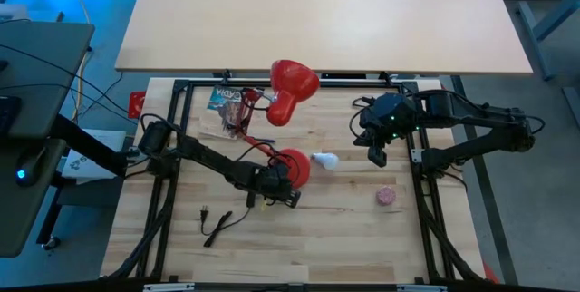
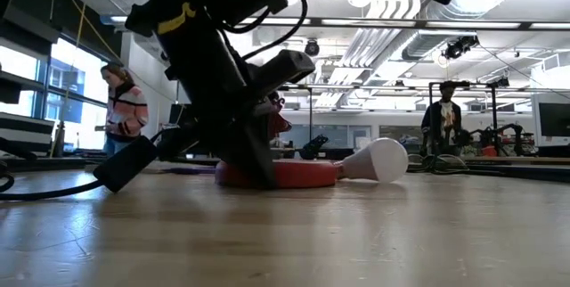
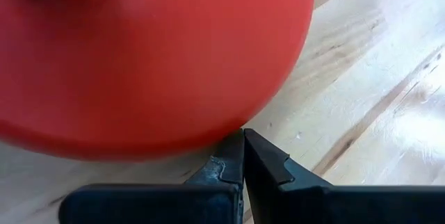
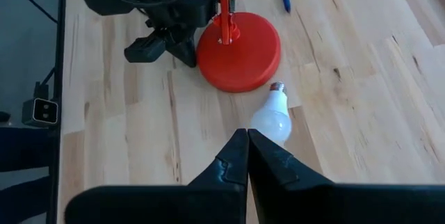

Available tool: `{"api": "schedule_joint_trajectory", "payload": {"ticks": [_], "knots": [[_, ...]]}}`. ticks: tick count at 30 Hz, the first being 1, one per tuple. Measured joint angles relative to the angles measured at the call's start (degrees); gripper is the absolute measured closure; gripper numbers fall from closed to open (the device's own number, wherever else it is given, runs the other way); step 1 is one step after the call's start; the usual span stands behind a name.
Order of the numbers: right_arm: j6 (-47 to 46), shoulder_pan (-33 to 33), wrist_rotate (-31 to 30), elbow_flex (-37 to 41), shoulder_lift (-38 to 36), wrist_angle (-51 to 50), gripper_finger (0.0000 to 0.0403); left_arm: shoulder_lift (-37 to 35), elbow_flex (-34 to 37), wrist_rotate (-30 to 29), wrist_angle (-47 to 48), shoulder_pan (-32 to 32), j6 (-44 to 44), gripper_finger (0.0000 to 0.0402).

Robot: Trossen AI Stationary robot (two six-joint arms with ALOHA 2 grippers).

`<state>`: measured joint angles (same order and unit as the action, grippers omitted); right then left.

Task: Screw lightbulb
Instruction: Insert the lightbulb on the lamp

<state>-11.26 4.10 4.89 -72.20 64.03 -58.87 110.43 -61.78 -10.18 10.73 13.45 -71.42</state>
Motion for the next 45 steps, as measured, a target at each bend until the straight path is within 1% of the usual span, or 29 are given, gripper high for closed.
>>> {"api": "schedule_joint_trajectory", "payload": {"ticks": [11,14,16,19,22,24,27,30,33,36,39,41,45], "knots": [[0.2,0.0,0.0,0.0,0.0,0.0,0.0403,-0.2,-0.2,1.7,6.0,-0.5,1.9,0.0401],[0.2,0.0,0.0,0.0,0.0,0.0,0.0403,-1.2,-0.1,2.3,8.3,-0.8,3.8,0.0401],[0.2,0.0,0.0,0.0,0.0,0.1,0.0403,-2.2,-0.1,1.4,11.3,-0.9,4.9,0.0402],[0.2,0.0,0.0,0.0,0.0,0.2,0.0403,-3.3,0.0,1.1,15.5,-1.0,5.0,0.0401],[0.2,0.0,1.1,0.0,0.0,0.1,0.0403,-4.5,0.2,2.1,16.4,0.3,4.4,0.0401],[-0.4,0.0,2.8,0.0,0.3,-0.5,0.0403,-5.9,0.3,2.8,16.3,2.2,3.1,0.0401],[0.0,0.0,2.9,0.0,1.3,0.0,0.0403,-9.6,0.3,3.2,15.6,5.0,2.7,0.0401],[1.1,0.0,2.7,0.0,2.3,3.3,0.0403,-14.1,0.3,3.1,15.9,6.8,3.0,0.0401],[2.6,0.6,1.9,0.0,3.9,4.9,0.04,-19.4,0.3,0.5,16.7,7.7,3.0,0.0401],[5.5,1.6,1.1,0.0,5.5,4.3,0.038,-23.8,0.2,-3.7,19.7,8.0,2.9,0.0402],[6.3,2.6,1.1,0.0,6.8,4.7,0.0343,-25.9,0.3,-6.4,24.4,8.1,2.5,0.0401],[6.8,2.9,1.0,0.0,7.5,5.2,0.0316,-26.0,0.3,-7.6,26.5,8.0,2.5,0.0401],[7.7,3.1,-0.3,0.0,7.8,5.3,0.0275,-22.7,0.2,-6.8,24.4,8.0,2.7,0.0401]]}}
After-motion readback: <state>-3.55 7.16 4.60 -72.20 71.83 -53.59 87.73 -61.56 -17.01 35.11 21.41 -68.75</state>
